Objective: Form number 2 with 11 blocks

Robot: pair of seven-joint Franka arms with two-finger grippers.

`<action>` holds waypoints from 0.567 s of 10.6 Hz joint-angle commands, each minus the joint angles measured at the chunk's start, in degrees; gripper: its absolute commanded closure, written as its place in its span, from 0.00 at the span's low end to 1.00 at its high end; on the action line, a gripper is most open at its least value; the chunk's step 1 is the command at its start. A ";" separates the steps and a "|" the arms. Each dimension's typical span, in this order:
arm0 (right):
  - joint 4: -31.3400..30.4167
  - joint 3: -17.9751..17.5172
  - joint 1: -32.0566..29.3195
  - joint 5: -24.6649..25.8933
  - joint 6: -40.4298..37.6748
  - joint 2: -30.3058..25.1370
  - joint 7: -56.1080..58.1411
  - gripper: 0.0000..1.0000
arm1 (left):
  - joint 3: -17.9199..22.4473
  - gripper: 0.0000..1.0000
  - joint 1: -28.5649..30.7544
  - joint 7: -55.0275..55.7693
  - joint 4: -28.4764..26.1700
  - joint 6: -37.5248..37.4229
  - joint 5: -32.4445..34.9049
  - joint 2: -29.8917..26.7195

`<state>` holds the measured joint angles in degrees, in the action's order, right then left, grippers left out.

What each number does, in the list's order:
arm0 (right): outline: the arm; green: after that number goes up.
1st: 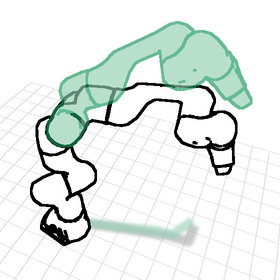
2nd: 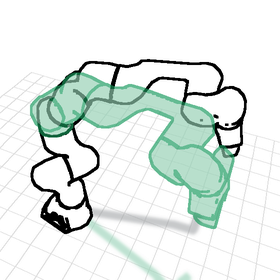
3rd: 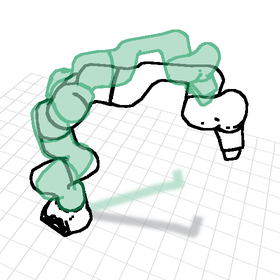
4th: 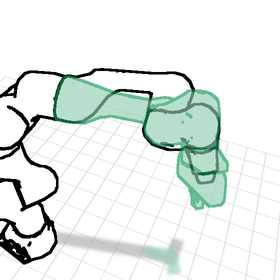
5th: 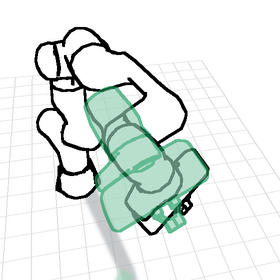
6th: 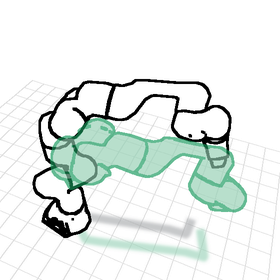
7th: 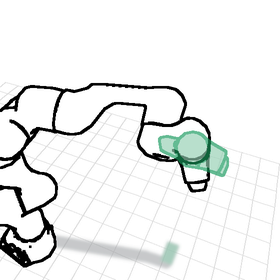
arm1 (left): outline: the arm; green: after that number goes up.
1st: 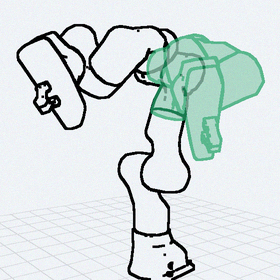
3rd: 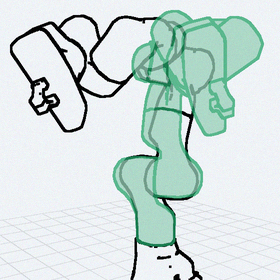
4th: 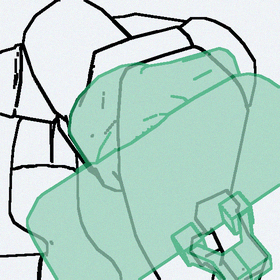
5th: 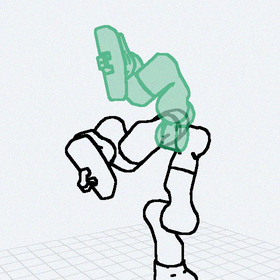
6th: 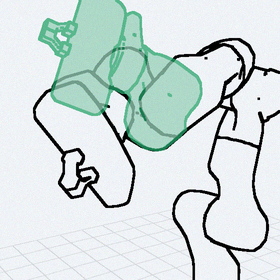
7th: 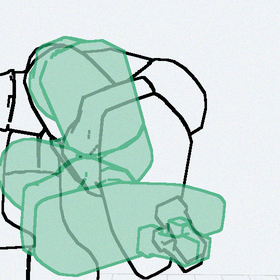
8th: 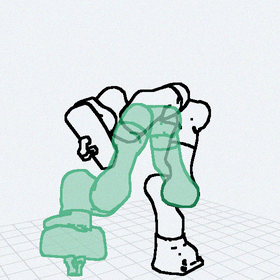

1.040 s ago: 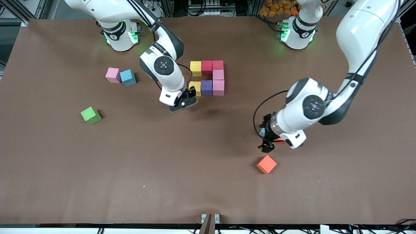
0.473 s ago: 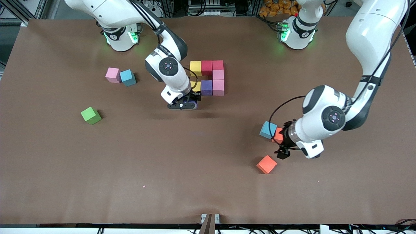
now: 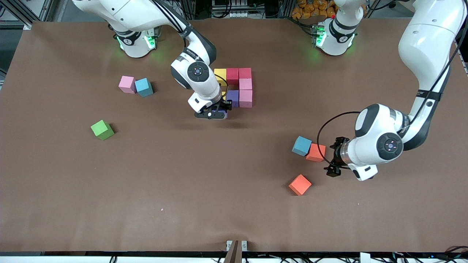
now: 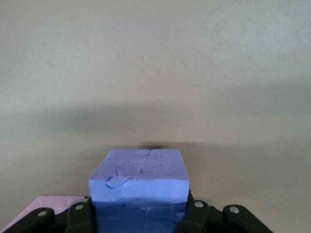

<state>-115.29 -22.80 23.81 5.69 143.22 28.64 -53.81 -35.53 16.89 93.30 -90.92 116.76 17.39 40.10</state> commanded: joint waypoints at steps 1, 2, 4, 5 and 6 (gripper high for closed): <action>0.68 0.65 0.89 0.46 0.13 0.98 -1.47 0.67 | -0.24 0.00 0.52 2.21 -1.79 -0.48 0.45 -0.37; 0.68 0.65 0.97 0.46 0.13 1.16 -1.47 0.67 | -0.24 0.00 -0.27 5.10 -2.24 -0.31 1.15 -0.46; 0.68 0.65 0.89 0.46 0.13 1.16 -1.47 0.67 | -0.24 0.00 0.08 5.84 -4.68 0.39 1.24 -0.64; 0.68 0.65 0.89 0.46 0.13 1.16 -1.47 0.67 | -0.24 0.00 -0.01 6.97 -6.88 2.23 1.42 -0.90; 0.59 0.73 0.89 0.46 0.05 1.16 -1.47 0.67 | -0.24 0.00 -0.01 8.37 -7.60 3.11 1.51 -1.16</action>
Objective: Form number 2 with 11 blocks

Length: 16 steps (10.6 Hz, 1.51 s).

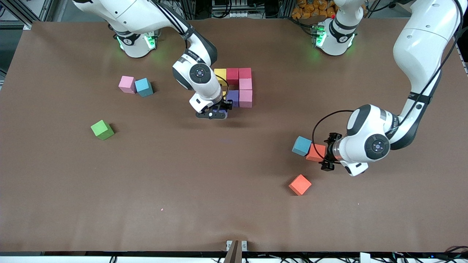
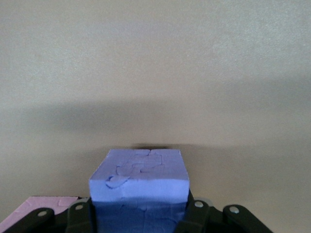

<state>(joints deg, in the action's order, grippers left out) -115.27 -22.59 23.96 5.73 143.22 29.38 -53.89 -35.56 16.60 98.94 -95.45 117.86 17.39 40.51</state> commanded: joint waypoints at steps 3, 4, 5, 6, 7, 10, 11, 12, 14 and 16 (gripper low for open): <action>0.57 1.06 0.73 1.21 0.13 1.03 -1.22 0.67 | -0.21 0.00 -0.25 2.84 -4.21 3.07 1.68 -1.49; 0.57 1.15 0.73 1.83 0.13 1.29 -1.30 0.67 | -0.21 0.00 -0.17 2.93 -5.18 4.47 2.81 -1.49; 0.66 1.24 0.82 1.83 0.13 1.38 -1.48 0.67 | -0.21 0.00 -0.08 2.93 -5.36 5.09 3.52 -1.14; 0.66 1.24 0.82 1.83 0.21 1.47 -1.48 0.67 | -0.21 0.00 -0.16 2.93 -5.45 5.44 3.53 -0.96; 0.66 1.24 0.82 1.83 0.21 1.90 -1.48 0.67 | -0.21 0.00 0.10 2.93 -5.80 5.45 3.62 -0.96; 0.66 1.24 0.82 1.92 0.21 2.09 -1.39 0.67 | -0.21 0.00 0.01 2.93 -5.98 6.85 4.93 -0.35; 0.66 1.32 0.82 1.92 0.21 2.09 -1.48 0.67 | -0.21 0.00 0.01 2.93 -5.98 7.12 5.46 0.09; 0.66 1.24 0.82 1.92 0.21 2.09 -1.48 0.63 | -0.21 0.00 0.01 2.93 -5.98 7.20 5.98 0.27; 0.66 1.32 0.82 1.92 0.21 2.09 -1.48 0.18 | -0.21 0.00 -0.34 2.93 -5.89 7.47 7.30 0.79; 0.66 1.32 0.82 1.83 0.13 1.91 -1.48 0.00 | -0.12 0.14 -0.34 2.93 -5.63 8.00 7.31 1.06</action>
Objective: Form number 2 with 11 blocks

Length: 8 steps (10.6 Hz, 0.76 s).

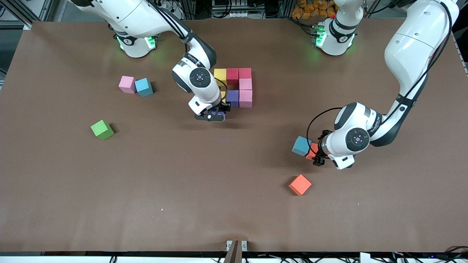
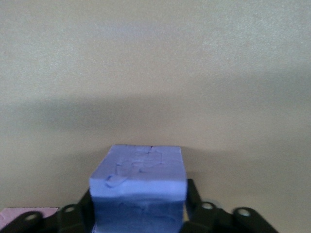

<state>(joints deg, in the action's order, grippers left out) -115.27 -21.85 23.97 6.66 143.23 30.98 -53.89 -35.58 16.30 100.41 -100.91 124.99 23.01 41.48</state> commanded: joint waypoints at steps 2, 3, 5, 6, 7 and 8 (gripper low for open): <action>1.01 0.84 0.82 0.81 0.03 0.22 -1.39 0.00 | -0.10 0.40 0.22 1.46 0.01 1.04 1.69 0.18; 1.19 1.02 0.73 0.63 -0.23 -0.13 -1.39 0.00 | -0.10 0.54 0.31 1.46 0.10 1.74 1.69 0.18; 2.24 0.93 0.21 0.54 -1.63 -2.14 -0.52 0.00 | -0.10 0.55 0.31 0.41 0.80 1.75 1.77 -0.60; 2.50 0.93 0.03 0.54 -1.64 -3.63 0.01 0.00 | -0.19 0.54 -0.30 0.40 2.72 1.75 1.77 -0.69; 2.68 0.85 -0.32 0.37 -1.99 -5.30 0.19 0.00 | -0.36 0.54 -1.00 0.05 4.04 1.66 1.77 -0.69; 2.59 0.76 -1.02 0.28 -4.08 -7.40 0.45 0.00 | -0.37 0.54 -2.06 -2.13 5.54 1.49 1.77 -1.04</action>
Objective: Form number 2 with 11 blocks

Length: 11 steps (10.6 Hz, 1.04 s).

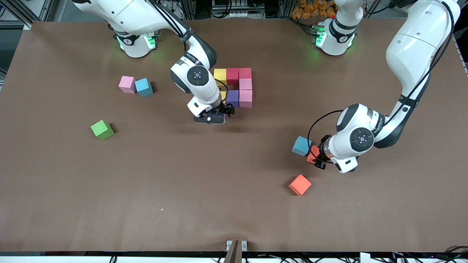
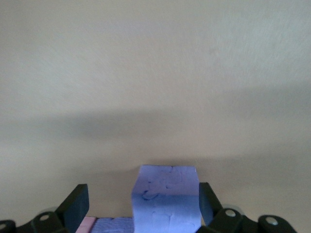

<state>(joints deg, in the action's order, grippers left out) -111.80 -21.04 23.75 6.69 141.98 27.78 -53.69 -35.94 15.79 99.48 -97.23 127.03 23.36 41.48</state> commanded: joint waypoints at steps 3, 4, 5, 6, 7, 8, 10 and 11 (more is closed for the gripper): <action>-1.92 0.12 -5.28 -0.18 -11.69 -9.48 13.66 0.00 | -0.18 0.54 -4.97 -4.89 4.76 -1.51 1.87 -2.36; -2.88 0.12 -7.12 -0.18 -14.25 -11.41 16.48 0.00 | -0.10 0.54 -6.98 -6.82 6.42 -2.65 1.87 -2.37; -3.94 0.12 -10.19 -0.18 -16.53 -12.99 22.60 0.00 | -0.01 0.54 -8.48 -8.15 7.75 -3.62 1.87 -2.37; -4.38 0.03 -14.05 -0.18 -18.91 -14.31 30.84 0.00 | -0.01 0.55 -10.06 -8.68 8.72 -3.72 1.87 -2.19; -4.30 -0.14 -18.00 -0.18 -20.41 -14.76 37.10 0.00 | 0.08 0.55 -11.99 -9.38 9.33 -3.72 1.78 -1.93; -4.39 -0.23 -21.87 -0.18 -21.29 -15.46 44.12 0.00 | 0.34 0.55 -14.10 -11.04 9.78 -3.72 1.87 -1.84; -4.56 -0.14 -31.08 -0.09 -22.45 -15.04 60.99 0.00 | 1.04 0.55 -17.09 -13.95 9.78 -4.50 4.57 -1.84; -5.52 -0.06 -34.96 -0.09 -21.40 -14.77 68.20 0.00 | 1.05 0.55 -18.76 -16.48 9.95 -5.99 6.25 -1.75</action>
<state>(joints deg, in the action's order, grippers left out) -114.94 -20.18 -5.38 6.73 119.69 13.99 5.03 -35.74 -0.56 86.31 -88.38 123.50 26.80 39.83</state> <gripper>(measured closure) 0.000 0.436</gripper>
